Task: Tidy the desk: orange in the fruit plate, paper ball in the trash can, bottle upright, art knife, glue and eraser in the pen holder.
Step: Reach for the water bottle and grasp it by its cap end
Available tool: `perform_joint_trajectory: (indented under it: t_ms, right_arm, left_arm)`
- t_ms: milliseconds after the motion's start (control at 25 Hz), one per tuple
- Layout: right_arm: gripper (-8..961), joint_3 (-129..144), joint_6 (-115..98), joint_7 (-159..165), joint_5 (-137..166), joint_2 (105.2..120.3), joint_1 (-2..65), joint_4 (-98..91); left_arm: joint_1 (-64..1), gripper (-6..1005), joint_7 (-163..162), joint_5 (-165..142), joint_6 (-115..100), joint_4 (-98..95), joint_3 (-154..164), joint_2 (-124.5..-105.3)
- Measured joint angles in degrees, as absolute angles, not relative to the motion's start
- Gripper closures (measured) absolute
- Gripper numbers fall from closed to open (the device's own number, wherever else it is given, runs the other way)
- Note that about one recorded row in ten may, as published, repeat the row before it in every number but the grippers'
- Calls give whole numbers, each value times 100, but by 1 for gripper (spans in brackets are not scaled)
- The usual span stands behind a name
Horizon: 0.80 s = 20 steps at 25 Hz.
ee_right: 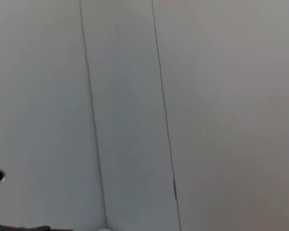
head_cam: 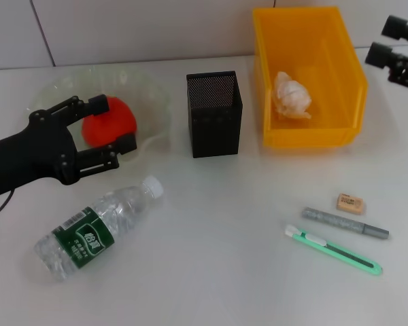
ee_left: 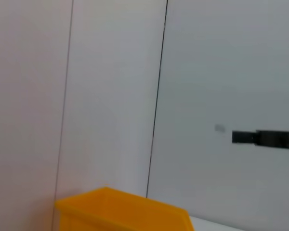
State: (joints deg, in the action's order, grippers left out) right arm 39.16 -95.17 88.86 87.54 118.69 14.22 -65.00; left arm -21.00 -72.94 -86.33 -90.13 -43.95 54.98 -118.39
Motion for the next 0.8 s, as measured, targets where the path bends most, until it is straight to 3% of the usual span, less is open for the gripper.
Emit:
perform_joint_trajectory:
  t_ms: [800]
  right_arm:
    - [317,4554,-9797,9012,9941,11904,1828,-6131]
  left_arm:
    - [-2017,137,-7235,-8592,-9039,-4495,5490,-11840]
